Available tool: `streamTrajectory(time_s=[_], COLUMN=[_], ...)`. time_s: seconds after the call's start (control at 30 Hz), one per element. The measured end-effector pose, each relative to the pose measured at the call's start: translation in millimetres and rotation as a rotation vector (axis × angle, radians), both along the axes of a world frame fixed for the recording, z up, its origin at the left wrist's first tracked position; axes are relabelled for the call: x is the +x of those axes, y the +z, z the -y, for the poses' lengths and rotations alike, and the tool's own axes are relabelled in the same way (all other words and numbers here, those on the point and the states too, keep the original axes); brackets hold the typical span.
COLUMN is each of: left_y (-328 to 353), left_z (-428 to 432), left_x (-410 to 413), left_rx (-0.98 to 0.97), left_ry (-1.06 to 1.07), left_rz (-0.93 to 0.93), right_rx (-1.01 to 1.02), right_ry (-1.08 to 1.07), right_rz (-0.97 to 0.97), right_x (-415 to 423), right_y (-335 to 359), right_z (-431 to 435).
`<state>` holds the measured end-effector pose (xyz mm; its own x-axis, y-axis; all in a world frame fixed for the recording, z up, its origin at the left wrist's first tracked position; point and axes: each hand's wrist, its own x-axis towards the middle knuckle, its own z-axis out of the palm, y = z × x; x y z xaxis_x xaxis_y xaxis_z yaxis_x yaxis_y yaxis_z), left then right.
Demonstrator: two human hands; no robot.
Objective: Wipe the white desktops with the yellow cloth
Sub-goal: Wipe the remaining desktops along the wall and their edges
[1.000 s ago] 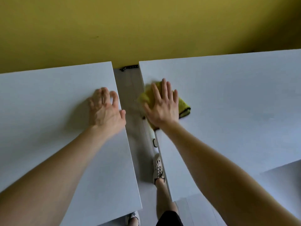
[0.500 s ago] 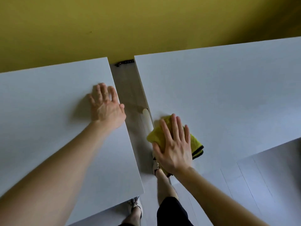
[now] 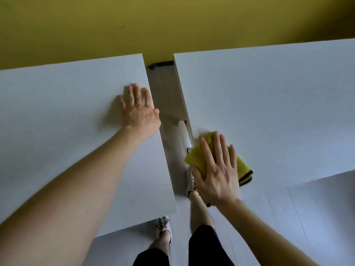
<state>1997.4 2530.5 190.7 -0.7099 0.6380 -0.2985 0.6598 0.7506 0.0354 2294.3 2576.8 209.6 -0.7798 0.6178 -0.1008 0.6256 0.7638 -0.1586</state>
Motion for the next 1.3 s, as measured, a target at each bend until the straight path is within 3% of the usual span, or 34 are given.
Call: streamTrajectory(time_s=[0.07,0.13,0.33,0.4,0.47,0.6,0.67,0.73,0.87,0.93,1.0,1.07,1.17,1.3], left_y=[1,1,9,7,9,12,15,18,16,14,14,17,23,18], left_z=[3,9,62,66,60,57,59,59,58,58,51,32,-10,-63], left_x=[-1,1,62,75,75,77,76,74,67,72,88,104,115,97], left_rx=[0.005,0.027,0.123,0.090,0.078,0.069,0.065,0.059,0.079,0.118,0.197,0.273,0.365,0.395], left_ry=[-0.001,-0.007,-0.109,-0.098,-0.047,-0.028,-0.031,-0.040,-0.066,-0.054,-0.073,-0.116,-0.161,-0.195], left_rz=[0.021,0.017,0.010,-0.009,-0.001,0.030,0.052,0.066,0.047,0.027,-0.012,-0.031,0.001,0.018], right_rx=[-0.024,-0.020,0.054,0.056,0.052,0.018,-0.030,-0.032,0.024,0.023,0.023,-0.001,-0.048,0.004], right_ry=[0.009,0.021,-0.106,-0.165,-0.126,0.078,0.170,0.128,-0.345,-0.510,-0.461,-0.194,0.027,-0.206], right_rz=[0.045,0.074,0.023,0.020,-0.015,0.002,0.048,0.069,0.078,0.047,0.012,0.000,-0.046,-0.020], right_x=[44,38,-144,-167,-145,-13,43,72,73,55,34,21,39,96], right_y=[5,5,-8,-12,-13,2,7,8,4,-1,-4,-1,0,-4], right_z=[25,15,-93,-98,-72,4,4,-37,-133,-121,-64,-10,-12,-102])
